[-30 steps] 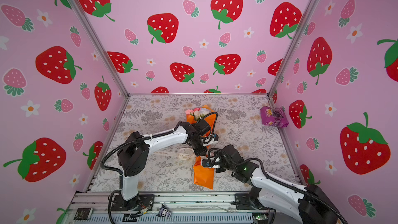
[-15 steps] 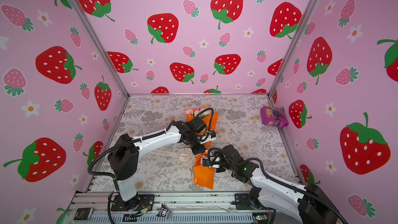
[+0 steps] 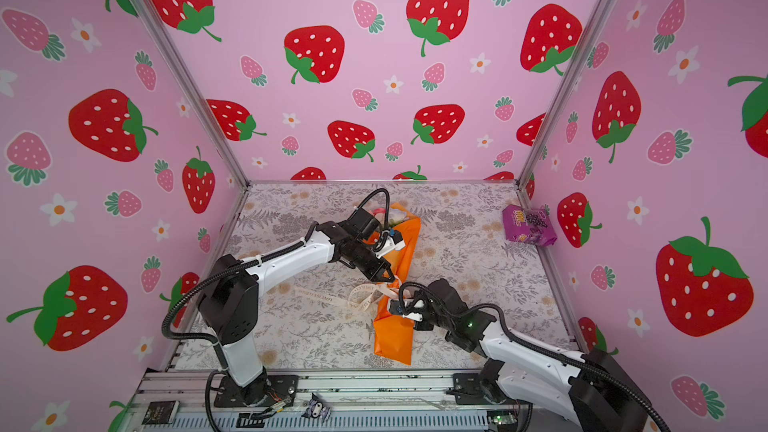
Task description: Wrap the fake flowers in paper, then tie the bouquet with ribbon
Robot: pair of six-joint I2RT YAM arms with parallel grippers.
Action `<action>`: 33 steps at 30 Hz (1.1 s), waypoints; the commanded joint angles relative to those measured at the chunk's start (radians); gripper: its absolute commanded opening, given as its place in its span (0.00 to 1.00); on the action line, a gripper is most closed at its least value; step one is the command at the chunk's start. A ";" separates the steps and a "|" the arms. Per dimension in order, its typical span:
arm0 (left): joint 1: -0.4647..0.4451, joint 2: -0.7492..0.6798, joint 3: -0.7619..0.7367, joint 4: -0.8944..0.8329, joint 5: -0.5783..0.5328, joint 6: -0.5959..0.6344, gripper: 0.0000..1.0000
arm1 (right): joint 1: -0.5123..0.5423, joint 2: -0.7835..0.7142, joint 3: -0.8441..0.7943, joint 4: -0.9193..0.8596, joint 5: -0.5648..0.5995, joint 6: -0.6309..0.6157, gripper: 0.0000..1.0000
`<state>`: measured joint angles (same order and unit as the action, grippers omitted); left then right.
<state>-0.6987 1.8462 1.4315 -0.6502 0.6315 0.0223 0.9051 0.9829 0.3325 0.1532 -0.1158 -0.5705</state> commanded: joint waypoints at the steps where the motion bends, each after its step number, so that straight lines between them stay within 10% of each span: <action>1: 0.011 0.041 0.043 -0.008 0.077 -0.069 0.00 | 0.003 -0.036 0.032 0.040 0.013 0.159 0.20; 8: 0.024 0.076 0.092 -0.056 0.080 -0.099 0.00 | 0.004 -0.126 0.106 -0.038 -0.030 0.544 0.45; 16: 0.040 0.088 0.124 -0.067 0.128 -0.130 0.00 | 0.019 -0.082 0.150 0.071 -0.126 1.212 0.39; 21: 0.045 0.088 0.119 -0.054 0.139 -0.163 0.00 | 0.179 0.065 0.164 0.150 0.142 1.504 0.38; 33: 0.054 0.137 0.125 -0.059 0.187 -0.176 0.00 | 0.416 0.402 0.309 0.125 0.590 1.772 0.45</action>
<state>-0.6495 1.9846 1.5288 -0.7002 0.7765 -0.1432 1.3060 1.3376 0.6090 0.2687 0.3466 1.0763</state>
